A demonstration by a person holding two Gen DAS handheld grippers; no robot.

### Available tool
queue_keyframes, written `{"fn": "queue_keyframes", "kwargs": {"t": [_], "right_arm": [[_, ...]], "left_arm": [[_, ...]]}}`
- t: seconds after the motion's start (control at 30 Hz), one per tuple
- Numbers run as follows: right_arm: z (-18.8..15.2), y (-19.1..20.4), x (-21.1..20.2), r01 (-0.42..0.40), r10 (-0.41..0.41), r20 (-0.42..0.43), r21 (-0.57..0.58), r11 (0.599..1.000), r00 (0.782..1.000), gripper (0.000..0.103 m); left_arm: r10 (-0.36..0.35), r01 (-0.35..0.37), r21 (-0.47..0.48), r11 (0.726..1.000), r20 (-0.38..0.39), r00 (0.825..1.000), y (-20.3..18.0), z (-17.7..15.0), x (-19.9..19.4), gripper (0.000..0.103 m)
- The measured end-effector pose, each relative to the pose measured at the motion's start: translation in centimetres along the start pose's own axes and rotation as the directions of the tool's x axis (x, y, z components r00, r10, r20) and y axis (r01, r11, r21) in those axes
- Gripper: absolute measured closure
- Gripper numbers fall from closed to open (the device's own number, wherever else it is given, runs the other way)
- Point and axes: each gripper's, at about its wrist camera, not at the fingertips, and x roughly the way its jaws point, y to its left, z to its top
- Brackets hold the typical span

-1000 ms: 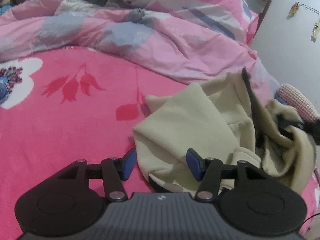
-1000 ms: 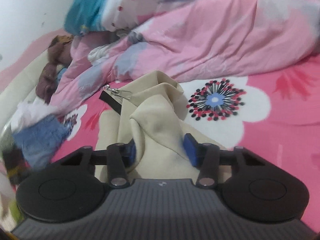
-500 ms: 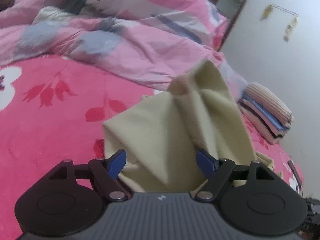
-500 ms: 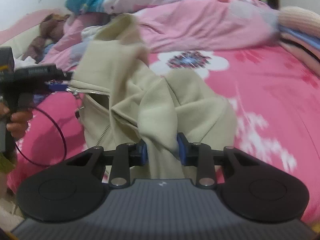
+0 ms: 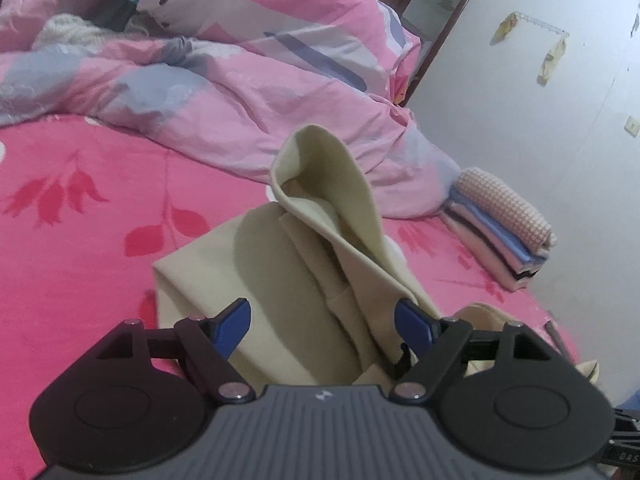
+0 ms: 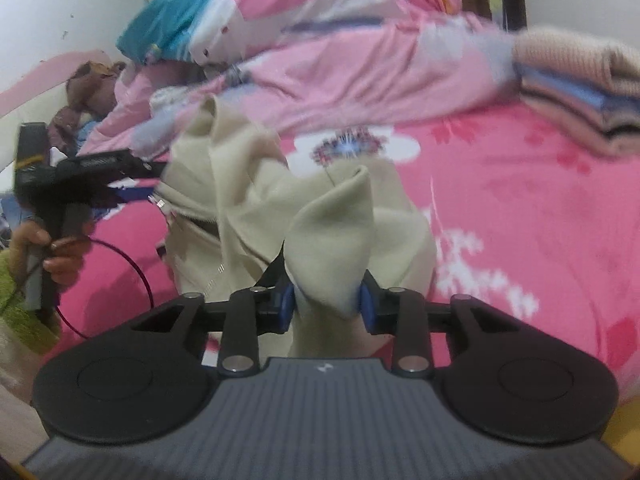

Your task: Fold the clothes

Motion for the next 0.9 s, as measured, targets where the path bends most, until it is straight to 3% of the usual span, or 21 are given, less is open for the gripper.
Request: {"fn": "queue_keyframes", "kwargs": {"t": [0.13,0.23,0.33,0.47,0.6,0.7,0.8,0.9], "right_arm": [[1.2,0.7,0.3,-0.002,0.003,0.035,-0.021,1.000,0.999,0.050],[1.3,0.7,1.4,-0.010,0.010,0.029,-0.002,1.000,1.000,0.048],[0.7,0.4,2.6,-0.016,0.015,0.008,0.030,0.999,1.000,0.046],[0.3,-0.4,2.9,-0.037,0.035,0.016,0.098,0.995,0.999,0.036],[0.5,-2.4,2.2,-0.087,0.072,0.083,0.196,0.977,0.994,0.030],[1.0,-5.3,2.0,-0.147,0.104,0.150,0.306,0.941,0.983,0.023],[1.6,-8.2,3.3,-0.205,0.154,0.158,0.399,0.894,0.975,0.020],[2.2,-10.8,6.2,-0.235,0.207,0.111,0.461,0.856,0.972,0.019]], "left_arm": [[-0.092,0.091,-0.037,0.995,-0.018,0.996,-0.3,0.9,0.9,0.023],[-0.134,0.133,-0.026,0.991,-0.045,0.990,-1.0,1.2,1.9,0.017],[-0.127,0.129,0.015,0.992,-0.089,0.988,-2.2,1.2,3.4,0.016],[-0.106,0.117,0.077,0.990,-0.129,0.986,-4.0,1.3,5.2,0.016],[-0.077,0.096,0.123,0.988,-0.152,0.985,-5.4,1.6,6.3,0.016],[-0.043,0.059,0.124,0.991,-0.124,0.991,-5.5,1.8,5.5,0.016],[-0.010,0.015,0.099,0.995,-0.058,0.998,-5.1,1.9,3.0,0.016],[0.043,-0.043,0.074,0.996,0.007,0.999,-4.3,1.8,0.3,0.013]]}}
